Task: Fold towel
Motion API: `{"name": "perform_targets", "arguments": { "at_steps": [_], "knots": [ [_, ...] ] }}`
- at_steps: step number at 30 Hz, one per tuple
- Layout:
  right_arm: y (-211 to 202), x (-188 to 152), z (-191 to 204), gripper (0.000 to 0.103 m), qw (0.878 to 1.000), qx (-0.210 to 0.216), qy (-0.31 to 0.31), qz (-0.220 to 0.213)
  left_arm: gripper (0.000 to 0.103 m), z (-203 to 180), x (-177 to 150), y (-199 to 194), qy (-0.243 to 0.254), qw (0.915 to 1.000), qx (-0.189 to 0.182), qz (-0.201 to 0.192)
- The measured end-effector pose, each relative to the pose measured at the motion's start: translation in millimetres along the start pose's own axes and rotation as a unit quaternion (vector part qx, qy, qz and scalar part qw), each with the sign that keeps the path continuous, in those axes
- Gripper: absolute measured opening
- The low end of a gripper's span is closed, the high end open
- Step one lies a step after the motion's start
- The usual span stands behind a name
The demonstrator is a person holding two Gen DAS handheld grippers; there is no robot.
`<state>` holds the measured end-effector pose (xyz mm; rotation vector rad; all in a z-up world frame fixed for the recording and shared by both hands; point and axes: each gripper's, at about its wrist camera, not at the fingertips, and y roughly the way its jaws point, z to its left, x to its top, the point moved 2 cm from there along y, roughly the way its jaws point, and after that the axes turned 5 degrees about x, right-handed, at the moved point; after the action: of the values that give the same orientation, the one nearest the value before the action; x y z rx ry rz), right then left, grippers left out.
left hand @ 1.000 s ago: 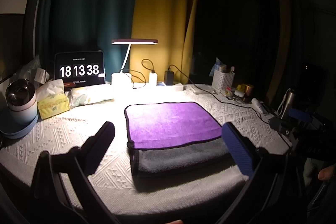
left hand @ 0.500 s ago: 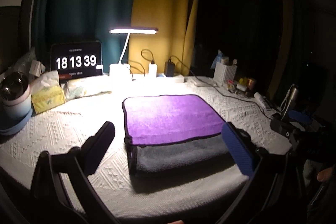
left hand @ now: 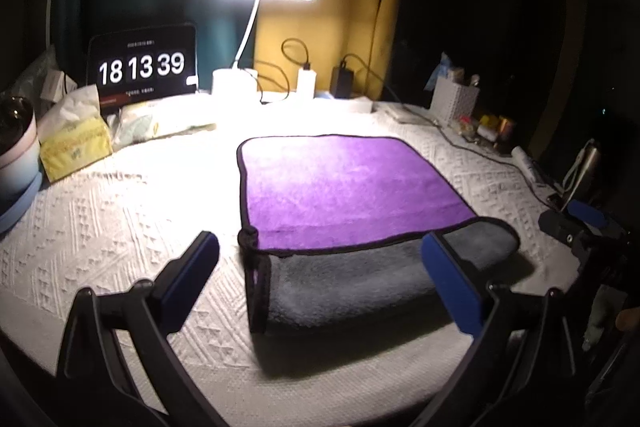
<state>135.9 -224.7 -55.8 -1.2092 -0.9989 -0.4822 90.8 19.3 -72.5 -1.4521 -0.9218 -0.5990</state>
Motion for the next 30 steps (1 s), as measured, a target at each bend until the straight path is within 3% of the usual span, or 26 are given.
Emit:
{"name": "perform_targets", "arguments": {
  "at_steps": [11,14,16,22,27,30],
  "knots": [
    [40.6,-3.7,-12.7,0.095,0.999,0.006,0.004,0.035,0.1,8.0,-6.1,38.4,-0.02,0.9987,0.001,0.048],
    [49.8,-5.1,-15.6,0.095,0.999,0.009,0.005,0.042,0.091,9.8,-8.1,49.3,-0.023,0.9977,0.004,0.064],
    [55.7,-6.5,-17.5,0.094,0.999,0.013,0.008,0.048,0.091,10.1,-9.9,54.8,-0.024,0.997,0.006,0.073],
    [70.7,-9.3,-18.8,0.087,0.997,0.026,0.006,0.066,0.087,13.0,-16.5,68.1,-0.03,0.9946,0.012,0.099],
    [80.7,-10.3,-18.4,0.078,0.996,0.041,0.002,0.08,0.075,13.8,-20.8,76.7,-0.032,0.9922,0.014,0.119],
    [84.5,-12.5,-18.2,0.074,0.995,0.048,0.002,0.086,0.073,12.5,-21.7,77.7,-0.028,0.992,0.018,0.121]
  ]
}}
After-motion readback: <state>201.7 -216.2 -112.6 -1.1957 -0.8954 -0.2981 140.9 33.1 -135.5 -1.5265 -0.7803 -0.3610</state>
